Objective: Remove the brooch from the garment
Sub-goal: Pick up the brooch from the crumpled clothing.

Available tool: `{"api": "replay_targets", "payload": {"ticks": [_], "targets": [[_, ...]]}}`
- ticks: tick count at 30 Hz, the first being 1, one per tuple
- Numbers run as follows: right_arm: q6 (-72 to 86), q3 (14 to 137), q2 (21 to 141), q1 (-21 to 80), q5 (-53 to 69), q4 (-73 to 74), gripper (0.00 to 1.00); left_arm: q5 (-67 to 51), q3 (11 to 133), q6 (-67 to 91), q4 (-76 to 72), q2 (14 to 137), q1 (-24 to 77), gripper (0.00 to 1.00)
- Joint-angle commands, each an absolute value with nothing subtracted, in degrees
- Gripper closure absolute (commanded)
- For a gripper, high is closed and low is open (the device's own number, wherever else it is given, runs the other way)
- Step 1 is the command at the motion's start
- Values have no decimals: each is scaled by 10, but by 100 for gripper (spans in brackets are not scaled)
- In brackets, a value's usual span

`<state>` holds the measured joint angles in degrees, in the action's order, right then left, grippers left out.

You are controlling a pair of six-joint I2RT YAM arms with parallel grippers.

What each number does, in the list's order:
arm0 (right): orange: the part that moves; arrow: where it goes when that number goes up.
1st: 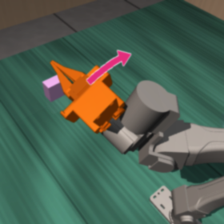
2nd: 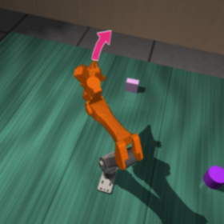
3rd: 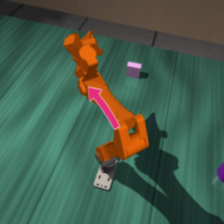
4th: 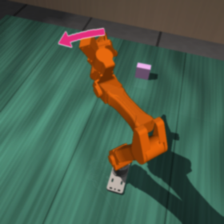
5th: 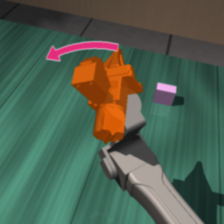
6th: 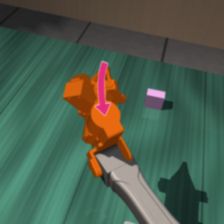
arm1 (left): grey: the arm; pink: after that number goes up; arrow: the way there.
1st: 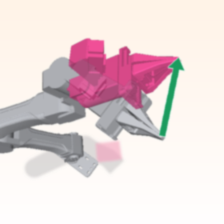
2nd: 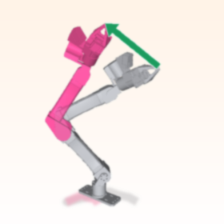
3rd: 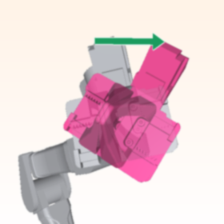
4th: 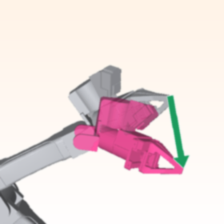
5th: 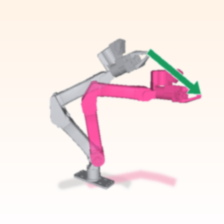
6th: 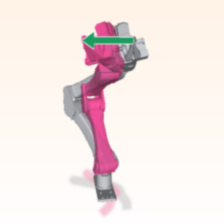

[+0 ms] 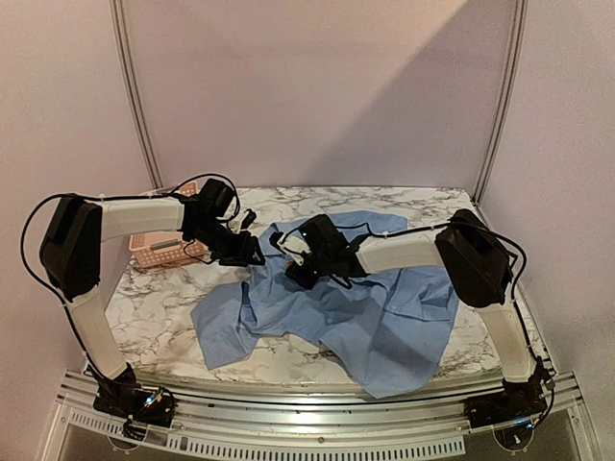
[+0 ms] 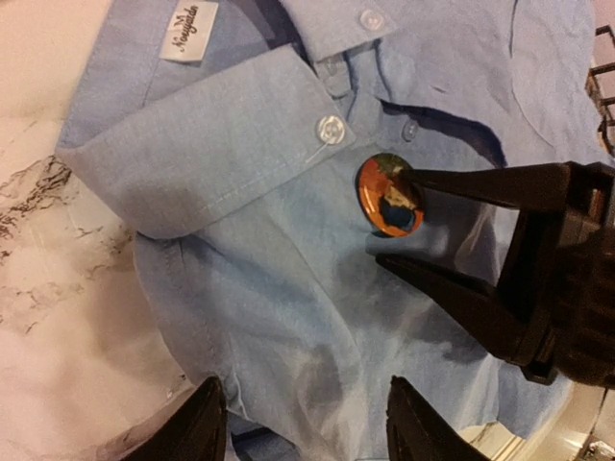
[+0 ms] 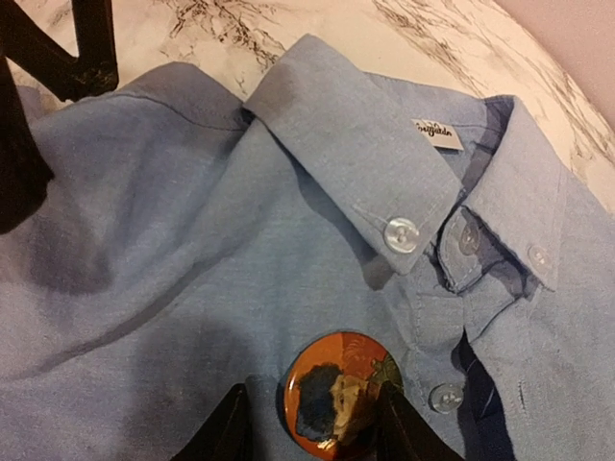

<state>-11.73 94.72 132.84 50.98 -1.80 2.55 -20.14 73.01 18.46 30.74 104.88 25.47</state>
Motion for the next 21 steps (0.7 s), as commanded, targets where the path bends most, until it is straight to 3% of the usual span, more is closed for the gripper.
{"api": "replay_targets", "payload": {"ticks": [1,11,21], "targets": [[-146,964,1353,521,-72,31,60,-204,729,185,307,1036,249,43],[-179,936,1367,538,-160,-57,83,-202,729,183,307,1032,249,43],[-130,882,1320,538,-210,-138,98,-195,726,179,300,1013,249,43]]}}
